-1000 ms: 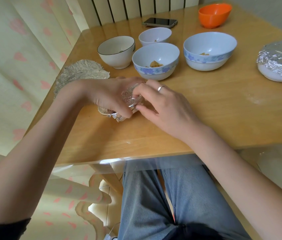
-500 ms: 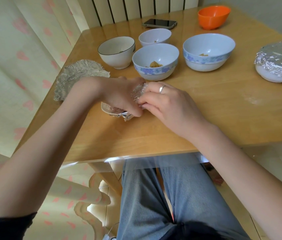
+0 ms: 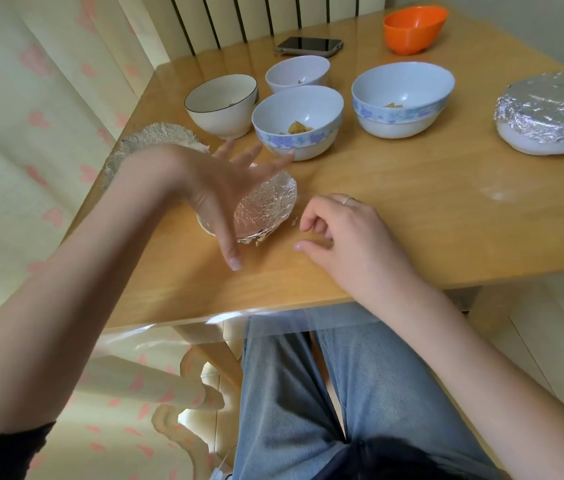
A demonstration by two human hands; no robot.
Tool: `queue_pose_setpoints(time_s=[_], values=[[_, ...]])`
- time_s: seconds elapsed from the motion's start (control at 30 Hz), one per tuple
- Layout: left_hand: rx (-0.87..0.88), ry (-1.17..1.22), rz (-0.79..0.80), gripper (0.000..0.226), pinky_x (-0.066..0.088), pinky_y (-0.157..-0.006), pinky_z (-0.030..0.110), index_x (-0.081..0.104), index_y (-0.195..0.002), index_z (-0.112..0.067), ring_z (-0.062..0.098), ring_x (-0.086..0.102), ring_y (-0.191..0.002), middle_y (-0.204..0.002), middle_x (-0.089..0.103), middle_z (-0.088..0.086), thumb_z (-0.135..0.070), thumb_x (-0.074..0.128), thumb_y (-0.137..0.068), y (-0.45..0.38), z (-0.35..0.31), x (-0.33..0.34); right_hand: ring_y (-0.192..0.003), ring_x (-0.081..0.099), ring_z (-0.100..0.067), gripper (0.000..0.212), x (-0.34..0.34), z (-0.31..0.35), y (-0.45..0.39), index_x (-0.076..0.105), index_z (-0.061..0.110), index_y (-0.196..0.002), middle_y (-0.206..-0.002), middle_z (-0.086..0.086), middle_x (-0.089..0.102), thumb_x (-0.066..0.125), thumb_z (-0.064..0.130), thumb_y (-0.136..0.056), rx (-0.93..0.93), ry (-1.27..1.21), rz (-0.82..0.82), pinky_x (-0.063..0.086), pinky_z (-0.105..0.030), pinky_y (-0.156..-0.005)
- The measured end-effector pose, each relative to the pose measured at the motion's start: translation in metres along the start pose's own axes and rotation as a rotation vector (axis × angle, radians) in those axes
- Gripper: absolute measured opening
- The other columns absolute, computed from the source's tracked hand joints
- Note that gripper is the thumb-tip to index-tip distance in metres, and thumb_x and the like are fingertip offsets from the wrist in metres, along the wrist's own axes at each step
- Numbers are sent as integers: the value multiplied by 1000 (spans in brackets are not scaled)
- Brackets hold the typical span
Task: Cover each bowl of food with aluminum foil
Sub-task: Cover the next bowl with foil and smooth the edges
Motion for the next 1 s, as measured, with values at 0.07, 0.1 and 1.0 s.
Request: queue_pose_setpoints(time_s=[0.07, 0.1, 1.0], values=[[95, 23, -44, 149, 11, -119, 55, -22, -141, -58, 28, -11, -150, -161, -17, -8, -51, 93, -47, -5, -9, 0, -87, 47, -16, 26, 10, 4, 0, 61, 14, -91, -86, 9, 45, 77, 27, -76, 14, 12, 28, 41, -30, -76], [139, 60, -79, 140, 22, -117, 53, -11, -141, -62, 28, 5, -149, -160, -1, -8, -49, 92, -46, -7, -12, -1, -92, 47, -16, 29, 13, 5, 0, 60, 15, -94, -88, 8, 44, 76, 31, -76, 22, 37, 33, 38, -27, -77], [213, 479, -194, 134, 35, -110, 39, 9, -136, -58, 14, 39, -131, -148, 26, -13, -79, 79, -23, -11, 18, -1, -68, 56, -13, 39, 6, 10, -34, 57, 17, -83, -82, 3, 62, 84, 39, -65, 17, -285, 0, 49, -31, -66]])
Point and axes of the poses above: each hand's wrist, its own y-axis away from the middle knuckle, its own x-axis out of the palm, z = x × y, the point moved 10 cm from there along -y, towards the middle knuckle
